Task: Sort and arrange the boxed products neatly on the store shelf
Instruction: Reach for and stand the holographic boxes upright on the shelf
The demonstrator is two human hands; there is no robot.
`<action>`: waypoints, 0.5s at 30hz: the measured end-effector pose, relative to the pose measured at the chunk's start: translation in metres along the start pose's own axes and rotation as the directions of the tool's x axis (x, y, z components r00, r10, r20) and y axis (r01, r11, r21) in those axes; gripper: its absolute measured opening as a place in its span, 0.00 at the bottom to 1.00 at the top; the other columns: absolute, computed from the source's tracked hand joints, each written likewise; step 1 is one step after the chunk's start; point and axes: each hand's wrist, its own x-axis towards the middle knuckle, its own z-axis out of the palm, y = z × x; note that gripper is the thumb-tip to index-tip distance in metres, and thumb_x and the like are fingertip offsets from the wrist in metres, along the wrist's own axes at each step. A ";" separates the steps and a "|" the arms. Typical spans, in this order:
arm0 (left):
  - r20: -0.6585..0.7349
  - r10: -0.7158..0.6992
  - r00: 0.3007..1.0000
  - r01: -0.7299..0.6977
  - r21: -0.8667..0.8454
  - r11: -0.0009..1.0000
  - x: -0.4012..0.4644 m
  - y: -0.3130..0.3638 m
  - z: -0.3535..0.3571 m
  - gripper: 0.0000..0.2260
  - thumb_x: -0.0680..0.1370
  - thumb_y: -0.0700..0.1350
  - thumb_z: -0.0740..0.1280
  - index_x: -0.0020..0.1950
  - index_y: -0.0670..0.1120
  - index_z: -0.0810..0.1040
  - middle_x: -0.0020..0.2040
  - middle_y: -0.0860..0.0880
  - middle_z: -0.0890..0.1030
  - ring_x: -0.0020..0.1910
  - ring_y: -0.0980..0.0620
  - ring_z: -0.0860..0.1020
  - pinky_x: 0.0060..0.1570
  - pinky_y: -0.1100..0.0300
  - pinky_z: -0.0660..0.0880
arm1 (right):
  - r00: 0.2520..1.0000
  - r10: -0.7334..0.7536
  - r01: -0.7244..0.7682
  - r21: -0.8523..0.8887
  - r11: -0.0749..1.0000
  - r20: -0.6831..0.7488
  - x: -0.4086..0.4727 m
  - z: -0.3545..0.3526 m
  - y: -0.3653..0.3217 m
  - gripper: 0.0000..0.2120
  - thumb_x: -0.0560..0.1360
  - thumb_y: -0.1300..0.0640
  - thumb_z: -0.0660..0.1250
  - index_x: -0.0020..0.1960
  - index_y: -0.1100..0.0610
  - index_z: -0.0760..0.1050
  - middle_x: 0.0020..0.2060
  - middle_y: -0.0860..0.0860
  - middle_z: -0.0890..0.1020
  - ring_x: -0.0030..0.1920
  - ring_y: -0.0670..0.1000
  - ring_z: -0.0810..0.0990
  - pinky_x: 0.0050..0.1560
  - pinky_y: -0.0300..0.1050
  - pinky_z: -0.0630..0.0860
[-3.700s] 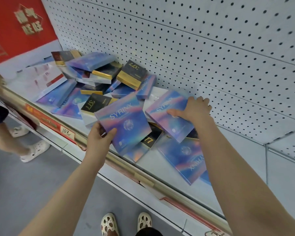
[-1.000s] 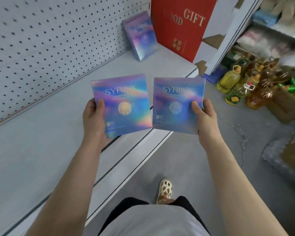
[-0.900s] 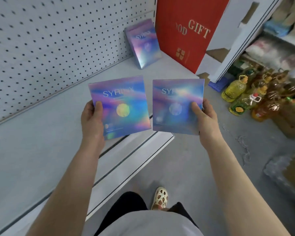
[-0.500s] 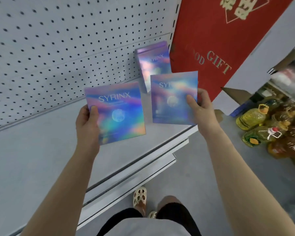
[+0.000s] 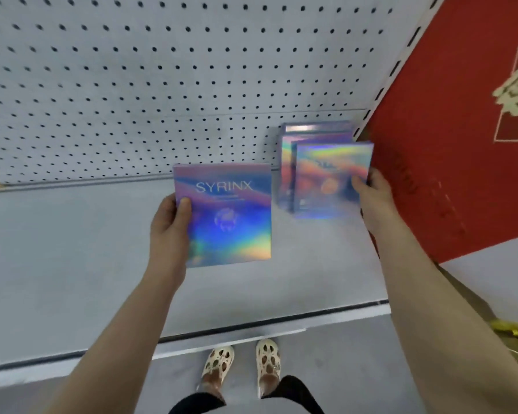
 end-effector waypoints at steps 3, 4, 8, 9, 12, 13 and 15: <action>-0.013 -0.013 1.000 0.013 0.008 1.000 -0.009 -0.002 0.015 0.05 0.83 0.44 0.61 0.52 0.44 0.76 0.50 0.42 0.80 0.48 0.46 0.77 0.53 0.41 0.75 | 0.999 -0.005 -0.003 -0.143 0.990 -0.054 0.013 0.004 0.011 0.13 0.78 0.66 0.64 0.62 0.67 0.72 0.50 0.59 0.76 0.50 0.52 0.73 0.48 0.40 0.70; -0.016 -0.016 1.000 0.016 0.011 1.000 -0.011 -0.002 0.020 0.06 0.83 0.44 0.61 0.53 0.44 0.76 0.50 0.42 0.80 0.48 0.46 0.77 0.55 0.38 0.75 | 0.998 -0.014 0.004 -0.178 0.984 -0.057 0.013 0.004 0.011 0.14 0.78 0.66 0.64 0.62 0.67 0.72 0.50 0.58 0.75 0.51 0.52 0.73 0.46 0.37 0.70; -0.001 -0.020 1.000 0.020 0.028 0.999 -0.017 -0.004 0.038 0.06 0.83 0.44 0.61 0.54 0.43 0.76 0.53 0.38 0.81 0.50 0.44 0.78 0.58 0.35 0.72 | 0.987 -0.157 0.133 -0.373 0.918 -0.035 0.003 0.001 -0.010 0.27 0.75 0.65 0.69 0.72 0.64 0.65 0.65 0.62 0.72 0.66 0.59 0.72 0.66 0.44 0.67; 0.009 -0.022 1.000 0.022 0.032 0.999 -0.019 -0.005 0.043 0.07 0.83 0.44 0.61 0.55 0.43 0.76 0.55 0.37 0.81 0.51 0.43 0.78 0.58 0.35 0.72 | 0.964 -0.263 0.217 -0.444 0.869 -0.044 -0.003 0.000 -0.021 0.29 0.75 0.64 0.69 0.74 0.64 0.63 0.68 0.63 0.70 0.69 0.59 0.68 0.70 0.46 0.63; 0.042 -0.025 0.999 0.024 0.042 0.999 -0.025 -0.007 0.057 0.08 0.82 0.45 0.62 0.57 0.43 0.77 0.56 0.40 0.82 0.54 0.41 0.80 0.59 0.39 0.75 | 0.835 -0.547 0.523 -0.400 0.753 0.061 -0.028 0.006 -0.060 0.23 0.77 0.61 0.67 0.71 0.62 0.69 0.64 0.59 0.74 0.66 0.58 0.72 0.68 0.49 0.67; 0.062 -0.022 0.998 0.019 0.045 0.999 -0.026 -0.009 0.062 0.09 0.82 0.45 0.62 0.58 0.43 0.77 0.56 0.42 0.82 0.54 0.44 0.81 0.58 0.42 0.75 | 0.812 -0.559 0.581 -0.337 0.741 0.171 -0.036 0.009 -0.071 0.19 0.78 0.59 0.67 0.69 0.61 0.72 0.62 0.56 0.76 0.63 0.55 0.74 0.66 0.48 0.71; 0.103 -0.010 0.995 0.005 0.045 0.999 -0.028 -0.012 0.073 0.08 0.82 0.45 0.62 0.58 0.44 0.77 0.53 0.46 0.83 0.50 0.49 0.80 0.55 0.48 0.76 | 0.790 -0.421 0.569 -0.274 0.776 0.446 -0.048 0.014 -0.087 0.16 0.79 0.54 0.69 0.65 0.58 0.76 0.59 0.49 0.78 0.60 0.48 0.76 0.61 0.35 0.71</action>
